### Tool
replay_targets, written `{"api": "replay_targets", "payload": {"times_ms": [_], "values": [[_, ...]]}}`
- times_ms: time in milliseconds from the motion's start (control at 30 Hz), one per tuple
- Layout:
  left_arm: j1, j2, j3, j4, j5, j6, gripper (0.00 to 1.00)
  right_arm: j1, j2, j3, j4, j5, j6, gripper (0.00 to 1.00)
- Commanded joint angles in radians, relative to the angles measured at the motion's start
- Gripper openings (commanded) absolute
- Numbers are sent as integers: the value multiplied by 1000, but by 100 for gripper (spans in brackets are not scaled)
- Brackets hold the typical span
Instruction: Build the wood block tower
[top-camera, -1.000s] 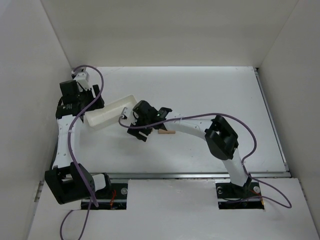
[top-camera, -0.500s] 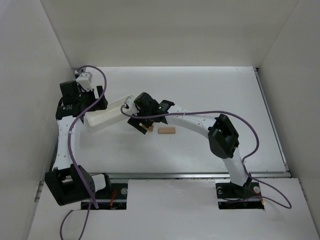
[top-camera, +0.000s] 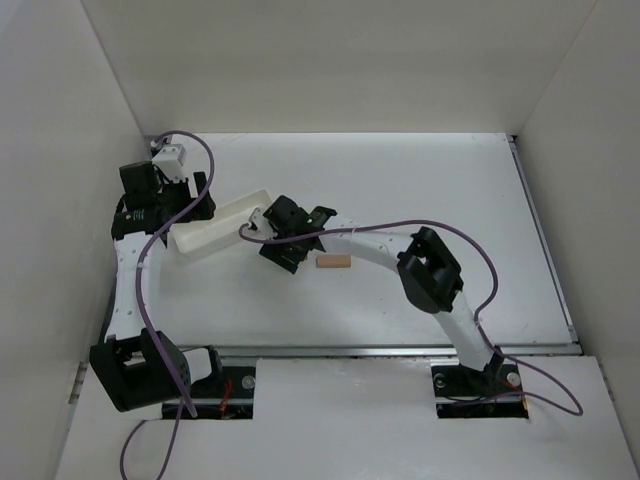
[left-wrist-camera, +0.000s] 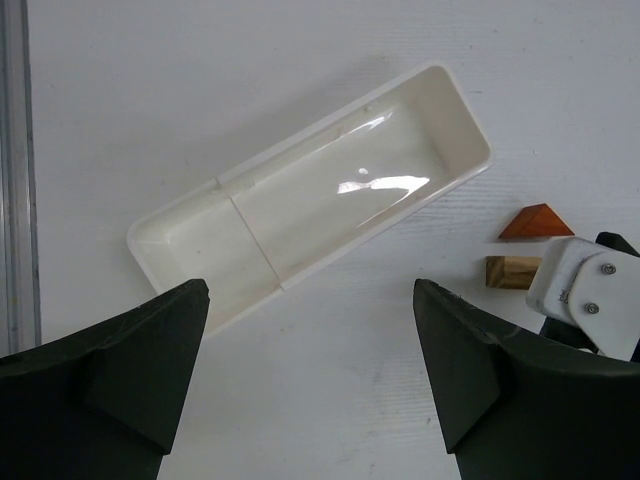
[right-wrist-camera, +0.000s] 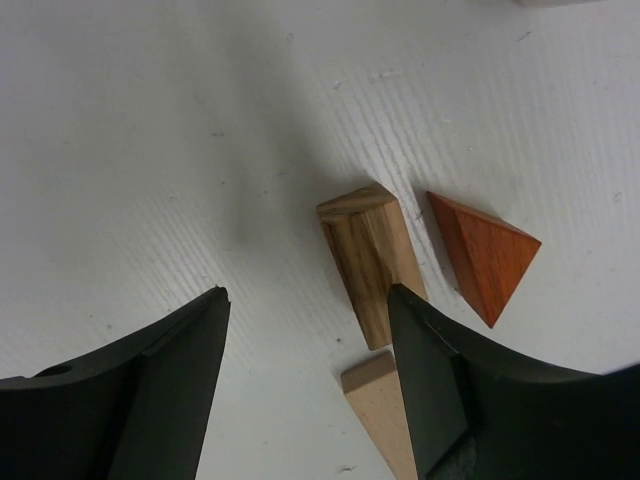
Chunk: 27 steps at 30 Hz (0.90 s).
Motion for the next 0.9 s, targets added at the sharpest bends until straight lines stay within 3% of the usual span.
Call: {"api": "replay_targets", "payload": {"times_ms": [0,467,867], "values": [[-1,-44,-18,17,20,13,82,5,13,50,-15,45,-8,70],[-1,-44,-18,17,20,13,82,5,-49,49,23,125,-54,68],[-1,-44,-18,7,2,22,83,5,50,49,22,73,-63,68]]}}
